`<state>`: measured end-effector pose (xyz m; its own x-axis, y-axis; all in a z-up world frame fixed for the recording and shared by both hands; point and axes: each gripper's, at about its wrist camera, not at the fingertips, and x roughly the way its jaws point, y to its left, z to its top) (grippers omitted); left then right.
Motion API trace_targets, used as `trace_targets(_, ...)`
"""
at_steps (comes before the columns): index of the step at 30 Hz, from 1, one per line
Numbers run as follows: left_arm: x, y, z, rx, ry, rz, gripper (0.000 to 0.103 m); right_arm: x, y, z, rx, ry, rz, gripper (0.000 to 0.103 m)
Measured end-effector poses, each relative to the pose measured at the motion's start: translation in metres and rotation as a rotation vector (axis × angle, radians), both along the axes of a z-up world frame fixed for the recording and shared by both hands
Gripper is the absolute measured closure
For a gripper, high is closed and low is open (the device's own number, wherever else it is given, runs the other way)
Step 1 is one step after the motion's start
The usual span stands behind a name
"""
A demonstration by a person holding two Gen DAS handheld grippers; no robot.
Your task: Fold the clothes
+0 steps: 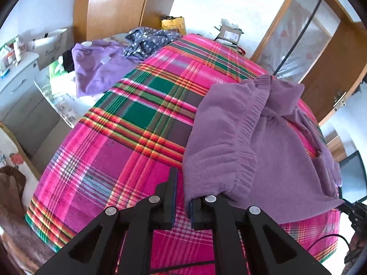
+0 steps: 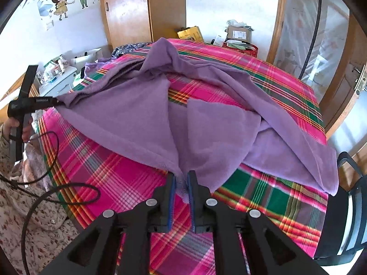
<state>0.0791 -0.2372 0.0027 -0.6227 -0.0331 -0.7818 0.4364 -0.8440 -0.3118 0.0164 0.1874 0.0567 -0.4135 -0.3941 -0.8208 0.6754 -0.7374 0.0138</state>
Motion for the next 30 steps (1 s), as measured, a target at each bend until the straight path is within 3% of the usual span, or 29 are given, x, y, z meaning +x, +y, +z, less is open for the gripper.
trace_targets(2,0.002,-0.003,-0.002,0.015,-0.003,0.002,0.092,-0.003,-0.002,0.000,0.004,-0.019,0.011,0.090)
trace_targets(5,0.005,-0.004,-0.001,0.018,-0.011,-0.015,0.084,-0.006,-0.006,0.004,-0.009,-0.038,0.019,0.090)
trace_targets(11,0.019,-0.006,0.004,0.013,0.014,-0.049,0.081,-0.027,-0.012,0.024,-0.125,-0.080,0.030,0.090)
trace_targets(13,0.021,-0.006,0.005,-0.004,0.013,-0.051,0.074,-0.033,-0.023,0.026,-0.121,-0.077,0.043,0.085)
trace_targets(24,0.031,-0.003,0.024,-0.073,0.036,-0.090,0.072,-0.065,-0.079,0.033,-0.113,-0.053,0.112,0.084)
trace_targets(30,0.047,-0.011,0.024,-0.068,0.030,-0.049,0.070,-0.083,-0.106,0.026,-0.149,-0.090,0.134,0.084)
